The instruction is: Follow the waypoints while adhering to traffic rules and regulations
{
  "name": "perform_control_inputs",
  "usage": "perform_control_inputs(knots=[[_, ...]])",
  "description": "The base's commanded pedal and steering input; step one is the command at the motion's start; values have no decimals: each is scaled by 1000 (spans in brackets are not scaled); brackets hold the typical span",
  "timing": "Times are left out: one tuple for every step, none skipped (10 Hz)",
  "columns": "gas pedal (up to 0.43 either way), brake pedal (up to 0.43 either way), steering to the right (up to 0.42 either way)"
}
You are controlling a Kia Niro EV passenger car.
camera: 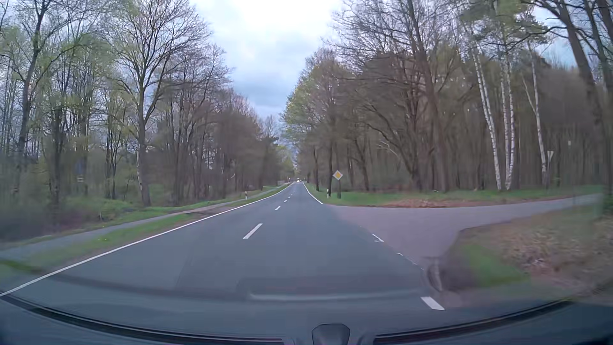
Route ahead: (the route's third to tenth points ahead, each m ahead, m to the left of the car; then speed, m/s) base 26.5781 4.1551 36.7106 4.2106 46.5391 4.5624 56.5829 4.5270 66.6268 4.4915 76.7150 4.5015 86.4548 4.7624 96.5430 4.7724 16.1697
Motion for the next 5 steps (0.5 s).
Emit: perform_control_inputs(knots=[[8,0,-6],[20,0,-6],[39,0,-6],[39,0,-6],[39,0,-5]])
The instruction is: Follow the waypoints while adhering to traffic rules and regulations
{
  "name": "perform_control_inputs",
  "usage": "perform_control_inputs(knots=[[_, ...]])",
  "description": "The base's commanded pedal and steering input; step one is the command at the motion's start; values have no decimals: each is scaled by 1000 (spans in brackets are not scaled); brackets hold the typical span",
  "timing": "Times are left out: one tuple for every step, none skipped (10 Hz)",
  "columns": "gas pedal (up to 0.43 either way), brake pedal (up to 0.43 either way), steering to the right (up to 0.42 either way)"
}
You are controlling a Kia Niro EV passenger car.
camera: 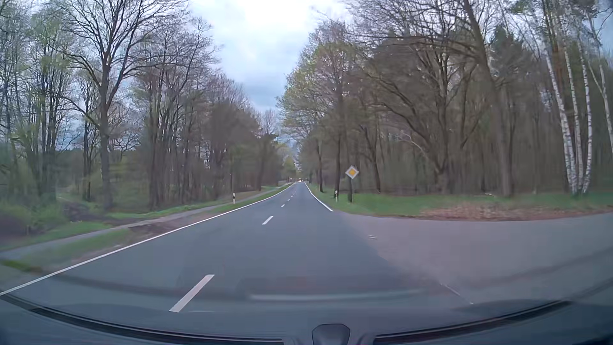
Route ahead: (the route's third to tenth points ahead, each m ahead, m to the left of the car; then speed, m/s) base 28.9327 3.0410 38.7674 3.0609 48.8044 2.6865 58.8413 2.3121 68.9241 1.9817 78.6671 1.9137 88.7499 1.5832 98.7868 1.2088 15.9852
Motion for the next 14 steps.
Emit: perform_control_inputs(knots=[[47,0,-4],[47,0,-3],[47,0,-3],[47,0,-3],[47,0,-2],[47,0,-2],[59,0,-2],[59,0,-2],[59,0,-2],[67,0,-2],[67,0,-2],[67,0,-2],[67,0,-2],[79,0,-2]])
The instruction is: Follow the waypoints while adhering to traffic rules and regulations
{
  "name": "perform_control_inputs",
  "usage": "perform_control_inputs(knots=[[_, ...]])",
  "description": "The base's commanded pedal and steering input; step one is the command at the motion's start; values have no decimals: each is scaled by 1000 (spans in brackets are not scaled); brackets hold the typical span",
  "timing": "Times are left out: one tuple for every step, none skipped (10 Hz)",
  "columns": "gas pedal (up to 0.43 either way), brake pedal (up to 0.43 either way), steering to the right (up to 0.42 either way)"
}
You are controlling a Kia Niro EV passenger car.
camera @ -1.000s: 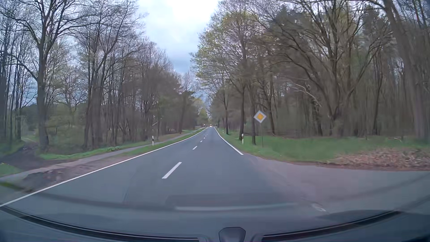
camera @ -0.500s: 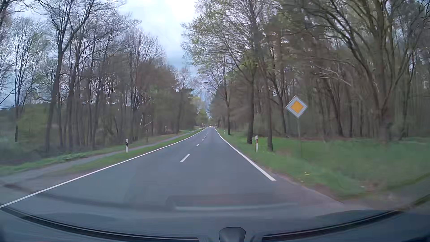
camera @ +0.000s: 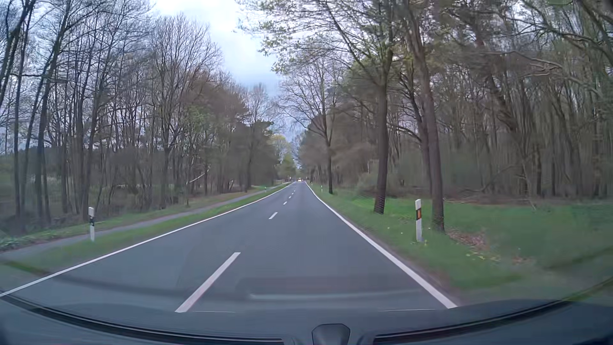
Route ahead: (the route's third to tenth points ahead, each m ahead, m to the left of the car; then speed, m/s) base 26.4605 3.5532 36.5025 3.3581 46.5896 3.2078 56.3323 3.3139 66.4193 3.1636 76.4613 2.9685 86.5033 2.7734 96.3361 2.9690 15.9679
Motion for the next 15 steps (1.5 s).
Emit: perform_control_inputs(knots=[[79,0,-2],[79,0,-2],[79,0,-2],[79,0,-2],[87,0,-2],[87,0,-2],[87,0,-2],[87,0,-2],[87,0,-2],[98,0,-2],[98,0,-2],[98,0,-2],[98,0,-2],[110,0,-2],[118,0,-2]])
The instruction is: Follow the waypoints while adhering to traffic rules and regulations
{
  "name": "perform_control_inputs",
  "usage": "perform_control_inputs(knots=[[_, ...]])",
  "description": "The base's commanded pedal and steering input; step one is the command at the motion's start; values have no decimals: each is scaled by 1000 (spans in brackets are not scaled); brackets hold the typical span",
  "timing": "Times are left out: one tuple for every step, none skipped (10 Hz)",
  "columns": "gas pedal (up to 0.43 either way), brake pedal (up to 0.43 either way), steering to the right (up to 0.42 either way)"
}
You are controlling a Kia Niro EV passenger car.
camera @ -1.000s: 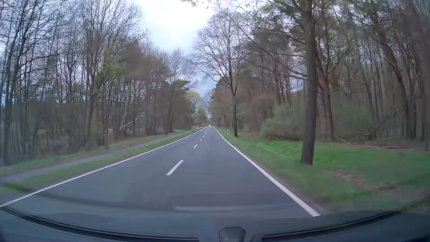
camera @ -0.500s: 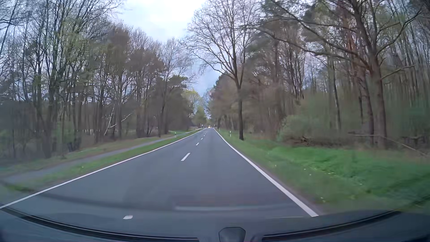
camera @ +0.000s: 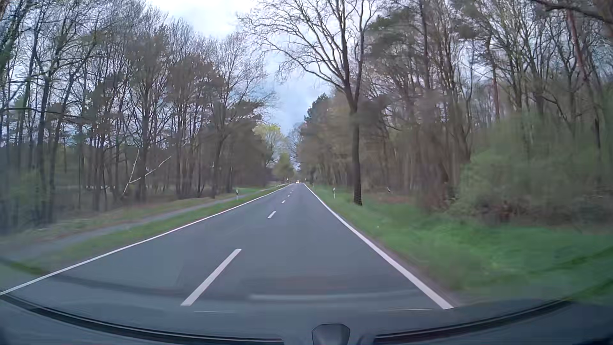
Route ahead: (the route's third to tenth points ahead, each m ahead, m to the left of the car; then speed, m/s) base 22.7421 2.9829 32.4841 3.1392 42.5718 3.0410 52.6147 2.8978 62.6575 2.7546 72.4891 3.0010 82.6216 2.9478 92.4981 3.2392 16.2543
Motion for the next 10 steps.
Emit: perform_control_inputs(knots=[[130,0,-2],[130,0,-2],[130,0,-2],[130,0,-2],[130,0,-2],[130,0,-2],[130,0,-2],[130,0,-2],[138,0,-3],[138,0,-3]])
